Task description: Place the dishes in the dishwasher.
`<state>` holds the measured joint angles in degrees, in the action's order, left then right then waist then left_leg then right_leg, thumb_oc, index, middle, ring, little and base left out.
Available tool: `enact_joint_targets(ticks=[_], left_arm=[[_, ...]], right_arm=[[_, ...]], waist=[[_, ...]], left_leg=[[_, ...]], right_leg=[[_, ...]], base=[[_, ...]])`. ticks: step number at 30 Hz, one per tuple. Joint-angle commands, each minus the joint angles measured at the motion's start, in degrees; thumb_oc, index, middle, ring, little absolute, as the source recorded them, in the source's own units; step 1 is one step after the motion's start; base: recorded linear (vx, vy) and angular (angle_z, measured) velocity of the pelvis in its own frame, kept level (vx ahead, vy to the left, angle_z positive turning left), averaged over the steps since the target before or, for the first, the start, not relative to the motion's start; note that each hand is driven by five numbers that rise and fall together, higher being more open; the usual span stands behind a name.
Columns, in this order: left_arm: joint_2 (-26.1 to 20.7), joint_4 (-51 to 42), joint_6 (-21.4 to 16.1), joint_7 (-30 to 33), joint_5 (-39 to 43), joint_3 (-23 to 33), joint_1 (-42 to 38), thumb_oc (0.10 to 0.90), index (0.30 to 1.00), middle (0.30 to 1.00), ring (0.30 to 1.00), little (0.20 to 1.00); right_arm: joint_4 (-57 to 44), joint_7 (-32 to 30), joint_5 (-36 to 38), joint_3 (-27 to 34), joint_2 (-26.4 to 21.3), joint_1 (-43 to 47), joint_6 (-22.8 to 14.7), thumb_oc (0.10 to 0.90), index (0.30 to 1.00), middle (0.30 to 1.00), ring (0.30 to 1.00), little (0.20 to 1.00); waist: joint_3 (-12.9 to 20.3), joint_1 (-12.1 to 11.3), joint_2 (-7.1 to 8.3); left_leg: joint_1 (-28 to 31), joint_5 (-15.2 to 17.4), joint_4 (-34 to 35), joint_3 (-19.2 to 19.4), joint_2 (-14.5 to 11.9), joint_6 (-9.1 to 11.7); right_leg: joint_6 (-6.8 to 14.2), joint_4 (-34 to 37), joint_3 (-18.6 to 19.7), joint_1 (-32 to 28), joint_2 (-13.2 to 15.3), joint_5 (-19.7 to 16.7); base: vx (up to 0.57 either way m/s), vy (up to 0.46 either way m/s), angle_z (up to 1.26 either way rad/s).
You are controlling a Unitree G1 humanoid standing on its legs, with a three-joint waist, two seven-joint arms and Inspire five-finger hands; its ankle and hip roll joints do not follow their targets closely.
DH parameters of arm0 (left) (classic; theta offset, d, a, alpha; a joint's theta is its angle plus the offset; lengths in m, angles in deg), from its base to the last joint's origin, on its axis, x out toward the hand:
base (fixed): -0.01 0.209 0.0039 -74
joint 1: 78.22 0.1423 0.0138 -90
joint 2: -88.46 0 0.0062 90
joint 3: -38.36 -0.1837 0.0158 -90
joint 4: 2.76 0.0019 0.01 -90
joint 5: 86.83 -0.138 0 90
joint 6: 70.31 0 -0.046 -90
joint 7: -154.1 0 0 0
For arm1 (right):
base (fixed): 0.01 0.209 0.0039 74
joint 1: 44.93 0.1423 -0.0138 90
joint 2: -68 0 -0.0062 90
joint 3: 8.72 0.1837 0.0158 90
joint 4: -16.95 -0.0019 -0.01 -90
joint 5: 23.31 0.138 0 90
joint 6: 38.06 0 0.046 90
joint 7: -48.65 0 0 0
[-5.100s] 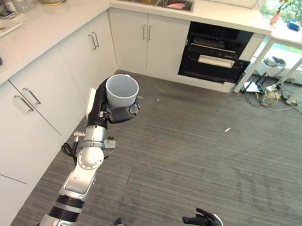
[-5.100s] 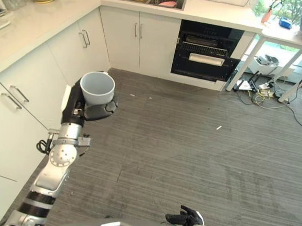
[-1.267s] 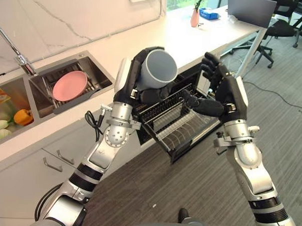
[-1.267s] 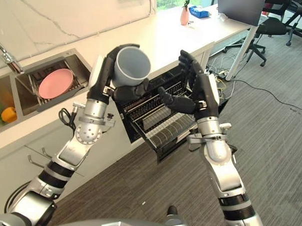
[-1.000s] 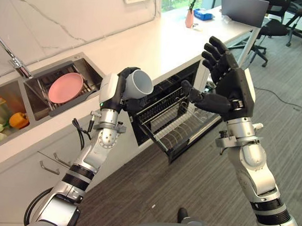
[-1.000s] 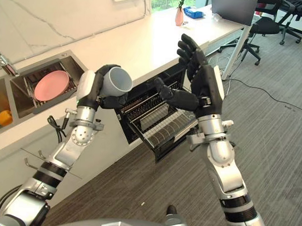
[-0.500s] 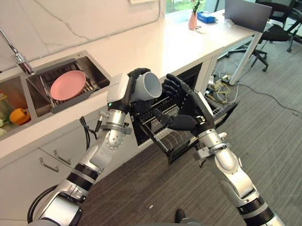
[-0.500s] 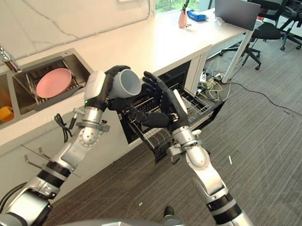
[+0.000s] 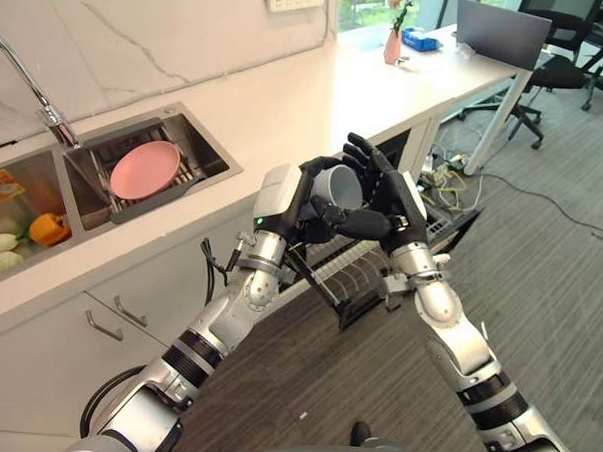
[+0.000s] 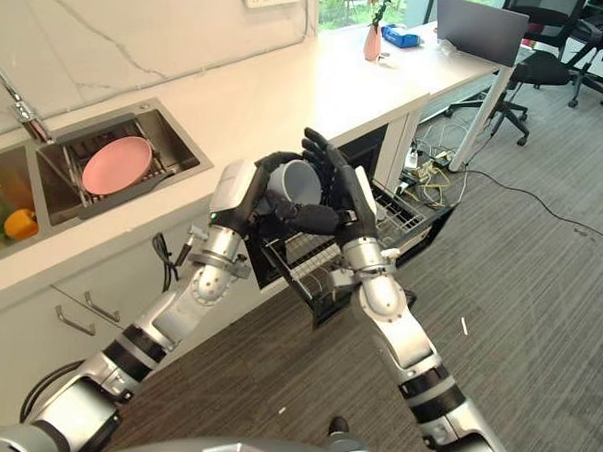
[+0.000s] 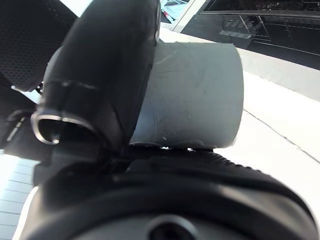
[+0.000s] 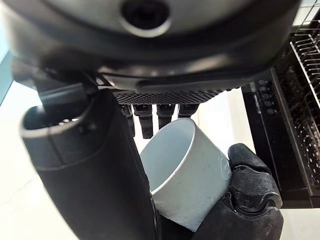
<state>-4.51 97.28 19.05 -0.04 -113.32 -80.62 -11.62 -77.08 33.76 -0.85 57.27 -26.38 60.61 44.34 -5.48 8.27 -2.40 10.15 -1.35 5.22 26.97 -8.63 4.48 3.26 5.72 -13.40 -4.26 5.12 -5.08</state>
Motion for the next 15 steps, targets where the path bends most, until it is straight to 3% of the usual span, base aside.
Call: enact_joint_targets(ticks=[1, 10, 11, 15], left_arm=[[0.6, -2.4, -6.2, 0.8, -5.0, -5.8, -12.3, 0.400, 0.300, 0.300, 0.300, 0.300], [-1.5, -2.5, -4.2, 2.4, -6.9, -2.4, -10.8, 0.400, 0.300, 0.300, 0.300, 0.300], [-2.3, -0.9, -3.7, 5.2, -4.7, 0.5, -9.8, 0.400, 0.300, 0.300, 0.300, 0.300], [-2.7, -3.3, -3.2, 3.2, -6.0, 0.6, -9.4, 0.400, 0.300, 0.300, 0.300, 0.300]], right_arm=[[-2.6, -0.3, -3.6, 0.7, 2.1, 9.8, -2.6, 0.800, 0.900, 0.900, 0.900, 0.900], [-4.4, 0.4, -6.2, 2.0, -0.3, 7.5, -1.1, 0.800, 0.900, 0.900, 0.900, 0.900], [-3.7, 0.0, -5.9, 1.9, 0.0, 7.7, -0.8, 0.800, 0.900, 0.900, 0.900, 0.900], [-3.6, 0.4, -4.8, 1.7, -0.1, 7.2, -0.8, 0.800, 0.900, 0.900, 0.900, 0.900]], waist=[[2.9, -1.0, 1.59], [3.0, -1.2, 1.86], [2.9, -1.6, 2.07], [2.9, -1.6, 1.98]], left_leg=[[1.9, -1.2, -0.2, 0.4, -1.3, 2.8], [1.8, -1.4, -0.2, 0.1, -1.7, 3.0], [2.0, -1.5, -0.2, 0.0, -1.7, 3.0], [1.8, -1.5, -0.2, -0.2, -1.8, 3.0]], right_leg=[[6.1, -1.2, -1.1, -3.6, 3.2, 3.8], [6.0, -1.3, -1.7, -3.9, 3.0, 3.9], [5.9, -1.3, -1.9, -4.2, 3.0, 4.0], [5.9, -1.3, -2.0, -4.1, 3.0, 4.0]], base=[[0.00, 0.000, 0.00], [0.00, -0.002, 0.01], [0.00, 0.000, 0.00], [0.00, 0.000, 0.01]])
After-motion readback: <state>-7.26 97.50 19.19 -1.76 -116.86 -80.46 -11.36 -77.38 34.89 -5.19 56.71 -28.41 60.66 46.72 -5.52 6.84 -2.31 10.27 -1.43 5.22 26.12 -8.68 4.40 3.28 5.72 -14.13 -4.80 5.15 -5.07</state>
